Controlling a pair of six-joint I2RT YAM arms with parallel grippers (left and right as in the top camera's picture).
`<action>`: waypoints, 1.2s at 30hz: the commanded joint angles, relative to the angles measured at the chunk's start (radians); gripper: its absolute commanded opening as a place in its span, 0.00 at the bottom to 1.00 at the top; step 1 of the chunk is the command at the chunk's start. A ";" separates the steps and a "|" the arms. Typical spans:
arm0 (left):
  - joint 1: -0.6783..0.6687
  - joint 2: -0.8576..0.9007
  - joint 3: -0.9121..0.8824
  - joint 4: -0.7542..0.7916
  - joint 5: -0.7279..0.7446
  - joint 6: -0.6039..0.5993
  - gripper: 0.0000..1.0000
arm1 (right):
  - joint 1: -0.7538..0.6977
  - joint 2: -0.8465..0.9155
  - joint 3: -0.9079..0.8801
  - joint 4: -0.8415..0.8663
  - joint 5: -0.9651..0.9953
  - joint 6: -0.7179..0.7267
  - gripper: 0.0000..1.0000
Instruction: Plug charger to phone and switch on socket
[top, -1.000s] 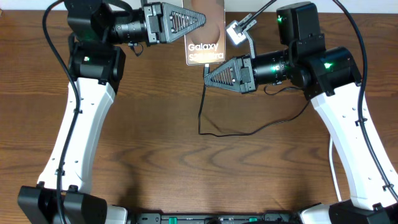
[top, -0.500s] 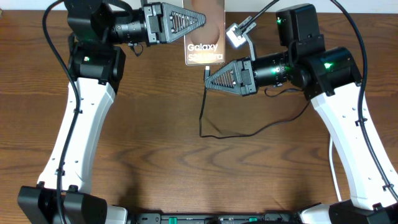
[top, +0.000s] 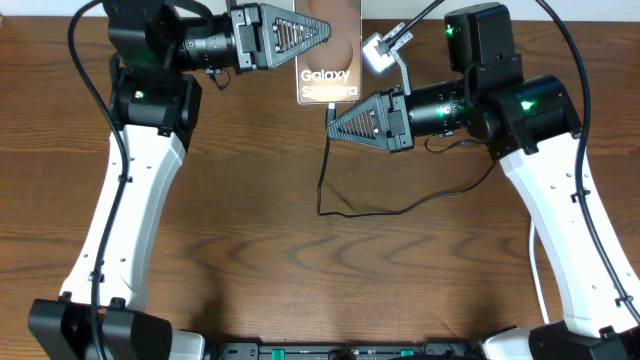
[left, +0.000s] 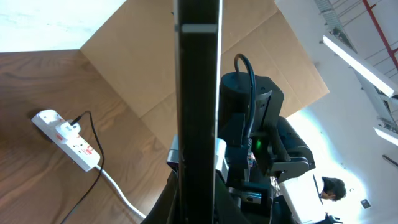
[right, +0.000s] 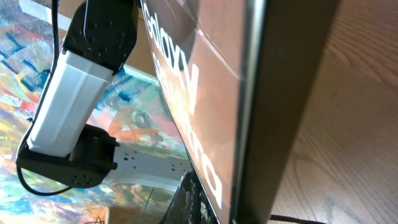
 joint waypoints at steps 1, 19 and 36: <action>-0.005 -0.007 0.011 0.013 0.010 0.017 0.07 | 0.018 -0.006 0.003 0.008 -0.043 -0.010 0.01; -0.005 -0.007 0.011 0.013 0.010 0.017 0.08 | 0.019 -0.006 0.003 -0.005 -0.041 0.000 0.01; -0.005 -0.007 0.011 0.012 -0.009 -0.016 0.07 | 0.039 -0.006 0.003 -0.004 0.033 0.012 0.01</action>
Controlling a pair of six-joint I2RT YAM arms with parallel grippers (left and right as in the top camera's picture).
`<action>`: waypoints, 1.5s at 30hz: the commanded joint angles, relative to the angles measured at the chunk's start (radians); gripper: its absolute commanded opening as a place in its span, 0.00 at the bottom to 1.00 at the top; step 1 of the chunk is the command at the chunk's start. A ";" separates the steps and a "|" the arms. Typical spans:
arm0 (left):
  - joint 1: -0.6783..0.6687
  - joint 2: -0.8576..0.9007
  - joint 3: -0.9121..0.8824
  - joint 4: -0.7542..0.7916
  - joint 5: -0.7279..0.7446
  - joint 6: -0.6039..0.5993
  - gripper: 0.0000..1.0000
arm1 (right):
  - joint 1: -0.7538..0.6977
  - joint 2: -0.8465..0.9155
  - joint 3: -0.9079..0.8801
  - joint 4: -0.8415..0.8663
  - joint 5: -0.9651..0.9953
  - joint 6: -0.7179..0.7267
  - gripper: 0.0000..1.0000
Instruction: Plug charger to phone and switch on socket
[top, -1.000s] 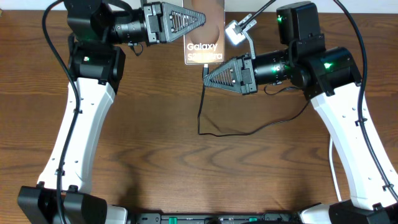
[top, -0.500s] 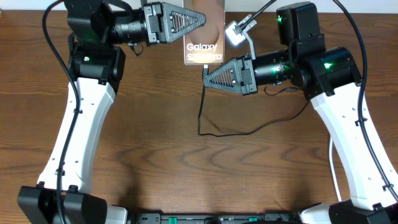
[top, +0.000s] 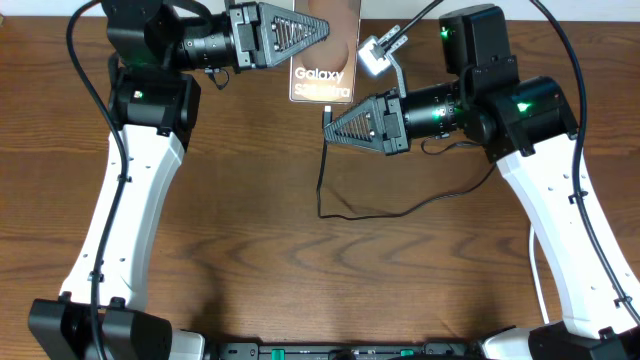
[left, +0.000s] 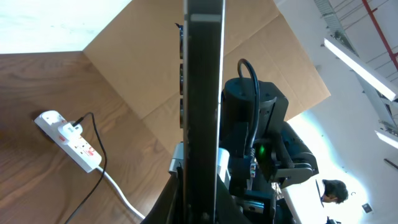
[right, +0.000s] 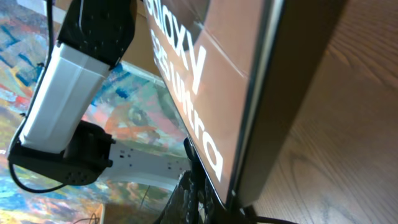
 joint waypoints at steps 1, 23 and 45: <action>-0.008 -0.007 0.011 0.012 -0.001 -0.013 0.07 | 0.019 -0.006 0.003 0.002 0.005 0.011 0.01; -0.008 -0.005 0.011 -0.066 0.004 0.032 0.07 | -0.077 -0.006 0.003 0.017 0.001 0.029 0.01; -0.008 0.023 0.011 -0.089 -0.062 0.043 0.07 | -0.034 -0.006 0.003 -0.086 -0.059 -0.059 0.01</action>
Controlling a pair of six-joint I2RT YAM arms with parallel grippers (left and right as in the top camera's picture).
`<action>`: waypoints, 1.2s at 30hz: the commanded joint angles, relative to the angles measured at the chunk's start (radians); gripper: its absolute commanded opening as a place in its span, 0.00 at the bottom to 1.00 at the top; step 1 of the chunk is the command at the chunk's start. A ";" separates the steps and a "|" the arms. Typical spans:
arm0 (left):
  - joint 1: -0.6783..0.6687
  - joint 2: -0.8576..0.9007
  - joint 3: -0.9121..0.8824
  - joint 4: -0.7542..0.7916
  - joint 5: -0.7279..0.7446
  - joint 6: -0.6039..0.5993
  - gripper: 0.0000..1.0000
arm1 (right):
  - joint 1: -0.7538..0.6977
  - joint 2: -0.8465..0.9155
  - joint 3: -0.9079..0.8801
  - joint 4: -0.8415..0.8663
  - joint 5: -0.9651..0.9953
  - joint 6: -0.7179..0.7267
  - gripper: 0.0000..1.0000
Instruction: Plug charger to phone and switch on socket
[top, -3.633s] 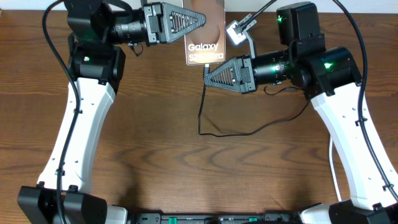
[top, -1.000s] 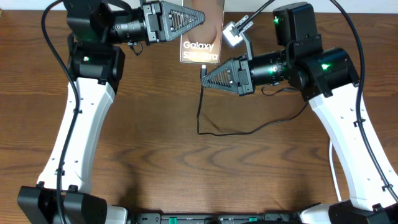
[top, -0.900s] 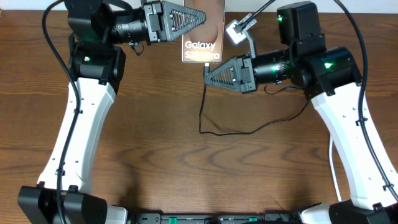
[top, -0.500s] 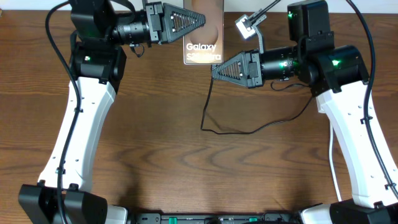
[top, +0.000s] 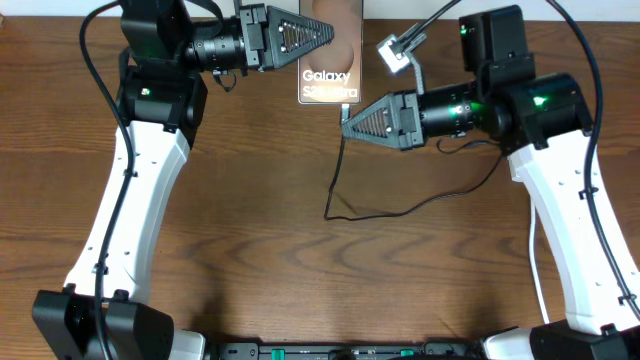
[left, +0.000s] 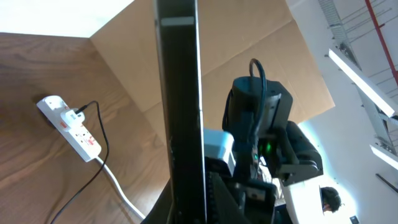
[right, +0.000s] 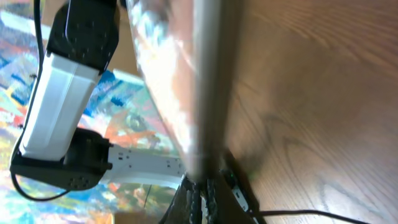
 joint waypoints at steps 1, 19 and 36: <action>0.002 0.001 0.011 0.013 -0.032 0.016 0.07 | 0.032 -0.007 0.003 0.001 -0.054 -0.035 0.01; 0.002 0.001 0.011 0.018 -0.041 -0.011 0.07 | 0.065 -0.007 0.003 0.046 0.030 0.010 0.01; 0.002 0.001 0.011 0.055 -0.012 -0.048 0.07 | 0.050 -0.006 0.003 0.116 0.073 0.100 0.01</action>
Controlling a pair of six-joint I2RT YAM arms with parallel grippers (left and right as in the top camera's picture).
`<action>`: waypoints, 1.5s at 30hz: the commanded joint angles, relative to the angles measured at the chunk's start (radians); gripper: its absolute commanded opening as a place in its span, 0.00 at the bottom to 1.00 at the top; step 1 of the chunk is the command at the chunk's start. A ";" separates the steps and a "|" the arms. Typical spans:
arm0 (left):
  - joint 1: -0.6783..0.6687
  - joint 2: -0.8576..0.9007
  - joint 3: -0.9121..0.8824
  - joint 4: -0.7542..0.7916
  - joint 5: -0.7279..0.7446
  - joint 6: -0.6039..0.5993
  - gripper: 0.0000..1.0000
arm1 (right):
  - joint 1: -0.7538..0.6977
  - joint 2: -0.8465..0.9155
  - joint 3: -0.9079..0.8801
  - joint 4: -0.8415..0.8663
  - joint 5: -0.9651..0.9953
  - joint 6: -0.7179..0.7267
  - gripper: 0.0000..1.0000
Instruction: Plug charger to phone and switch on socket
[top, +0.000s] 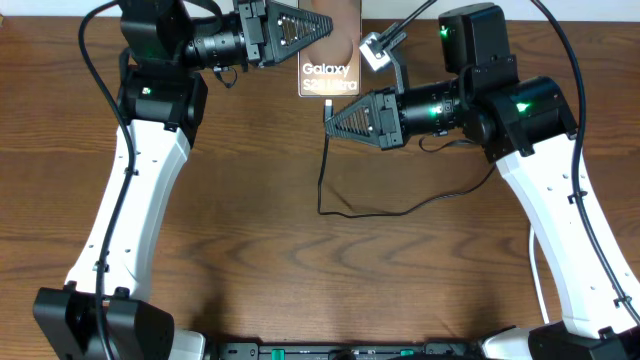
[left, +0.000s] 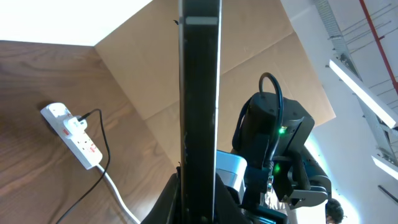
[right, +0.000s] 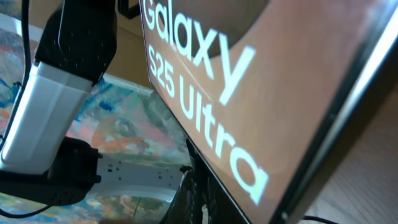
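Note:
The phone (top: 329, 62), screen lit with "Galaxy S25 Ultra", is held off the table at the back, with my left gripper (top: 318, 27) shut on its upper part. It appears edge-on as a black bar (left: 199, 93) in the left wrist view. My right gripper (top: 333, 118) sits just below the phone's bottom edge, shut on the charger plug (top: 328, 104). Whether the plug is seated cannot be told. The black cable (top: 321, 190) hangs down, then loops right. The white socket strip (top: 377, 50) lies behind the phone, a plug in it.
The brown wooden table (top: 250, 230) spreads out in front of both arms. A cardboard panel (left: 155, 68) stands at the table's back. The strip's white lead (left: 118, 190) runs off toward the right arm's side. The phone screen (right: 249, 74) fills the right wrist view.
My right gripper has shifted left with the plug, and the cable's hanging loop went left with it. The phone, still in my left gripper, sits slightly higher and further left.
Throughout, my left gripper held the phone at the back while my right gripper held the plug under its bottom edge. At 2.7 s ago both stood slightly left. At 1.2 s ago both had shifted right. Now both are back left, the plug against the bottom edge.

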 joint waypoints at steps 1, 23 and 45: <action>0.001 -0.004 0.011 0.014 0.020 -0.001 0.07 | -0.010 -0.006 0.003 0.003 -0.011 0.023 0.01; 0.001 -0.004 0.011 0.014 0.029 -0.001 0.07 | -0.021 -0.006 0.003 0.019 -0.027 0.023 0.01; 0.001 -0.004 0.011 0.014 0.035 -0.002 0.07 | -0.019 -0.006 0.003 0.024 -0.044 0.023 0.01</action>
